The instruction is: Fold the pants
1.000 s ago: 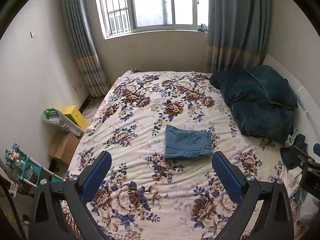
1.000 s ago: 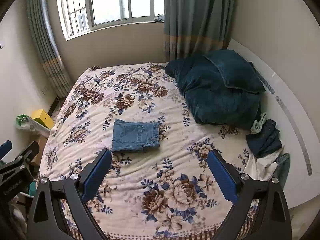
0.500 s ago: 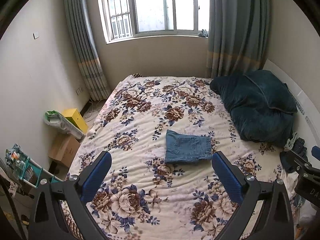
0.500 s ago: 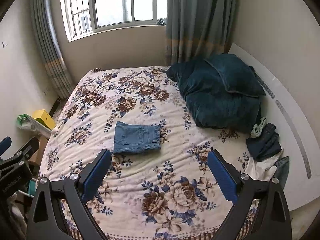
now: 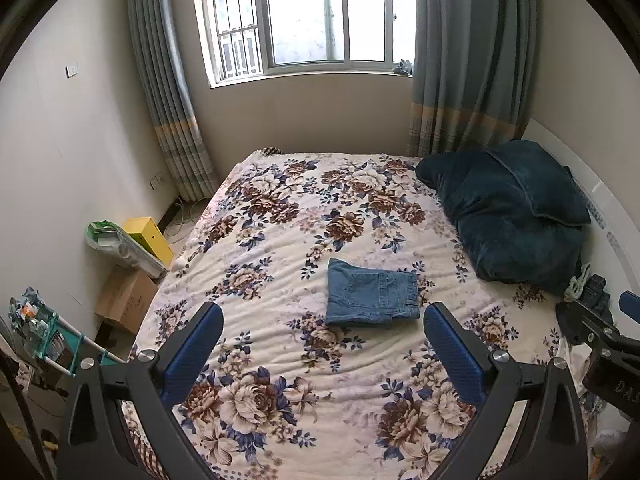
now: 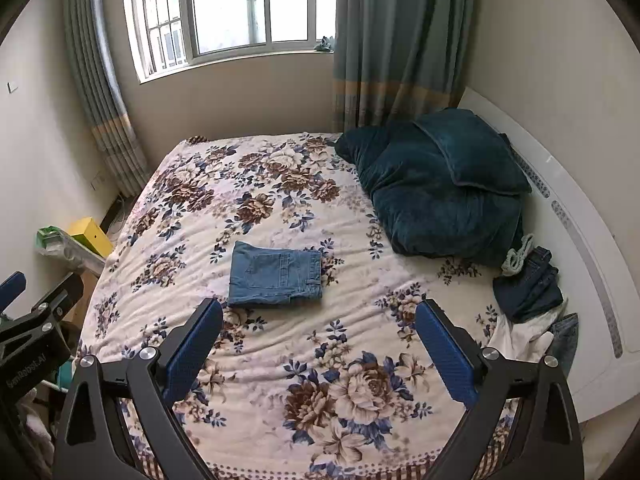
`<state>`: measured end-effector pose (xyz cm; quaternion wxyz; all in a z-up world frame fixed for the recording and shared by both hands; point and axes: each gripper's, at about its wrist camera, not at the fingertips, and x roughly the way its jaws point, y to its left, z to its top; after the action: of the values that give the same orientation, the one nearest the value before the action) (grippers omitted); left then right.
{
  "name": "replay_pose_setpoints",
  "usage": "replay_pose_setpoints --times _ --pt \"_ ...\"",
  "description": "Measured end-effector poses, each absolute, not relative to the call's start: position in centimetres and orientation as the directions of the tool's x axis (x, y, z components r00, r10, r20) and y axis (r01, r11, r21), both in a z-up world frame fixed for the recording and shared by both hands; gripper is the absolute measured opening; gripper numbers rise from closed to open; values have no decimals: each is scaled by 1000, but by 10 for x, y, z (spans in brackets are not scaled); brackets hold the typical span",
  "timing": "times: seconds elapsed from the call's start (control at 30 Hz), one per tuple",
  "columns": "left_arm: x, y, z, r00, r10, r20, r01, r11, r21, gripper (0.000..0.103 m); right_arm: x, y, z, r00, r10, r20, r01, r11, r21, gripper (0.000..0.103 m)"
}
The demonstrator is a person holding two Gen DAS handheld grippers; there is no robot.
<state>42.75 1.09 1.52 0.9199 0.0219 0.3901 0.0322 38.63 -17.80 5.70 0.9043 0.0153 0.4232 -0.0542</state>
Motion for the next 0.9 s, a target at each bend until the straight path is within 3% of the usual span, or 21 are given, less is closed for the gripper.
replay_pose_setpoints --times 0.9 --pt "420 5 12 695 81 -715 -50 997 64 103 380 -171 58 634 -78 -769 96 995 -22 99"
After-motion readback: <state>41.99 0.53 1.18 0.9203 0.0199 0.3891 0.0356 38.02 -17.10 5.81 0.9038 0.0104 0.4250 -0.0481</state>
